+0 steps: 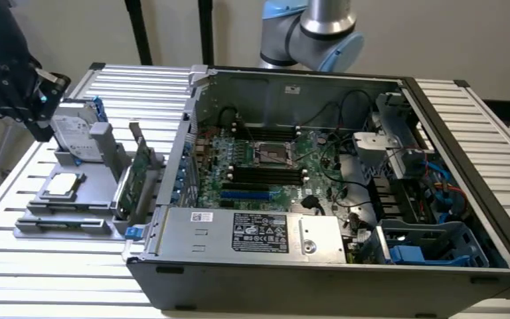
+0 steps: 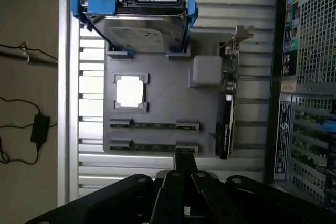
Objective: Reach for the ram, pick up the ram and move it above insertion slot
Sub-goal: 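Reach for the ram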
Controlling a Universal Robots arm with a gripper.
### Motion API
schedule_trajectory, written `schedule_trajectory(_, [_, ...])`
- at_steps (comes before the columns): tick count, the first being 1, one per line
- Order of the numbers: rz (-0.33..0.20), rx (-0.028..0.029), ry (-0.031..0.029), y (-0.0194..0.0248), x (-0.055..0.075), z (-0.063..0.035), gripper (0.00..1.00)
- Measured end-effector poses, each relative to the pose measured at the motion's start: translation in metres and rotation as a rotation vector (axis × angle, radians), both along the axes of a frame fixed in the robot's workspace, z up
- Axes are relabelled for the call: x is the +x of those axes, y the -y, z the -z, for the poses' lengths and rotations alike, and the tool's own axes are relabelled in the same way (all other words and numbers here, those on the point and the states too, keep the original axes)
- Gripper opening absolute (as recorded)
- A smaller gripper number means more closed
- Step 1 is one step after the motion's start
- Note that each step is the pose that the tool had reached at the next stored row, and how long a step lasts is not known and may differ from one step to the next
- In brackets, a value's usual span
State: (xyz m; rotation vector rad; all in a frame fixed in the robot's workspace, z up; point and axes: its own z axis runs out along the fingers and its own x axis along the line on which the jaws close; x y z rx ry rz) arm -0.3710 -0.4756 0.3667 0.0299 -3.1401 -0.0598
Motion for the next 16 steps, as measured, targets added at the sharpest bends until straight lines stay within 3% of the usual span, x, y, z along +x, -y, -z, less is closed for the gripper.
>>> schedule_trajectory(4, [0.000,-0.0004,0.0000,0.0165,-0.001,0.0032,0.11])
schedule_trajectory(6, [0.000,-0.0007,-0.0001,0.0225,-0.003,0.0050,0.11])
schedule_trajectory(10, [-0.004,-0.0015,0.0000,0.0251,-0.006,0.0087,0.11])
schedule_trajectory(16, [-0.107,-0.0016,0.0000,0.0250,-0.006,0.0104,0.11])
